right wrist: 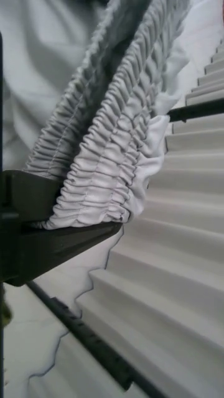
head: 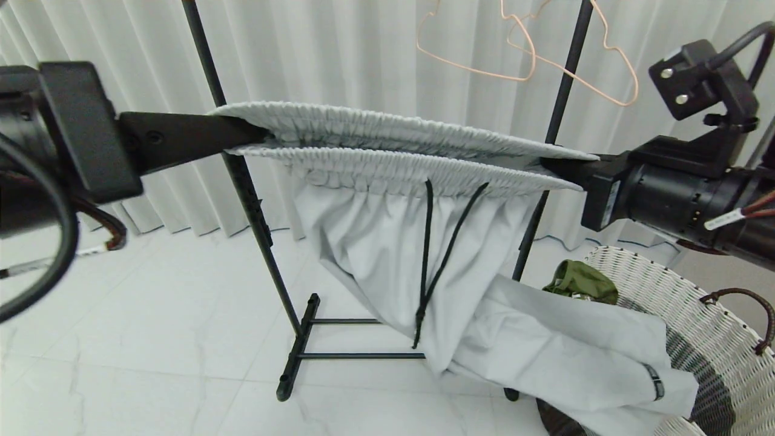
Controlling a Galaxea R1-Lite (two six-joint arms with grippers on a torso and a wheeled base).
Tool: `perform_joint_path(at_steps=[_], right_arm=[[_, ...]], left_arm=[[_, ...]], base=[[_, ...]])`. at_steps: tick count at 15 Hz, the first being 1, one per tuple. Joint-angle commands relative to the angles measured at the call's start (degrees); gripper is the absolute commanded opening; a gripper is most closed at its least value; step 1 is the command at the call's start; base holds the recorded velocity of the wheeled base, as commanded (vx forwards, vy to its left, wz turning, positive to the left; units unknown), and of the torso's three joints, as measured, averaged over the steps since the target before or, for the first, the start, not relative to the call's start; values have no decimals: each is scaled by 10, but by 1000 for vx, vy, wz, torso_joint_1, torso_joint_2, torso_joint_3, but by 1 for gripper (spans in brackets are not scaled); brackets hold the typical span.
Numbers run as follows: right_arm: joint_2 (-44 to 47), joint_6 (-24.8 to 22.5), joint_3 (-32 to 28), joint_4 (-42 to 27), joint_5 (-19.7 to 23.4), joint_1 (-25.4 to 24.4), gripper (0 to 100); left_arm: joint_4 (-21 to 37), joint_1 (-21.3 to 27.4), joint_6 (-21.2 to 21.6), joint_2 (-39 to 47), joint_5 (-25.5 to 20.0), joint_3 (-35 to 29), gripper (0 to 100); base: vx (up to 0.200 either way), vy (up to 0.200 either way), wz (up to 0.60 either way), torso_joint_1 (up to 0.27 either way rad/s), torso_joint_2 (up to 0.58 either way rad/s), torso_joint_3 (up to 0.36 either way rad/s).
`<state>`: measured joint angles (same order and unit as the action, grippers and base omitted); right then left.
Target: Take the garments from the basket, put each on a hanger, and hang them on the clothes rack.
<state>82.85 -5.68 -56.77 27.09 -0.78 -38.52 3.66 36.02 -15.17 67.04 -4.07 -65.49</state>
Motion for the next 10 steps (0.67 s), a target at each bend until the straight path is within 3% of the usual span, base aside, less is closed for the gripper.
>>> perform_joint_path(at_steps=[1,3,6,8,10], right_arm=[[55,0,-37,2,-2,-3,0],[55,1,-43,0,-5,-2,0],[20,2,-40,-34,-13,17,0],[-12,2,-40,-82,-13,35,0],[-48,3,-42,-137,-12,53,0]], left_arm=[[56,-37,33,-29,-14,-50,0],[65,-45,87,-24,-13,-44,0],[64,-55,217,5,0,-25,0],[62,-44,239,27,22,-25,0],[59,4,224,49,41,-28,0]], base=[[0,0,0,0,0,0],[0,0,0,0,0,0],[0,0,0,0,0,0],[0,0,0,0,0,0],[0,0,0,0,0,0]])
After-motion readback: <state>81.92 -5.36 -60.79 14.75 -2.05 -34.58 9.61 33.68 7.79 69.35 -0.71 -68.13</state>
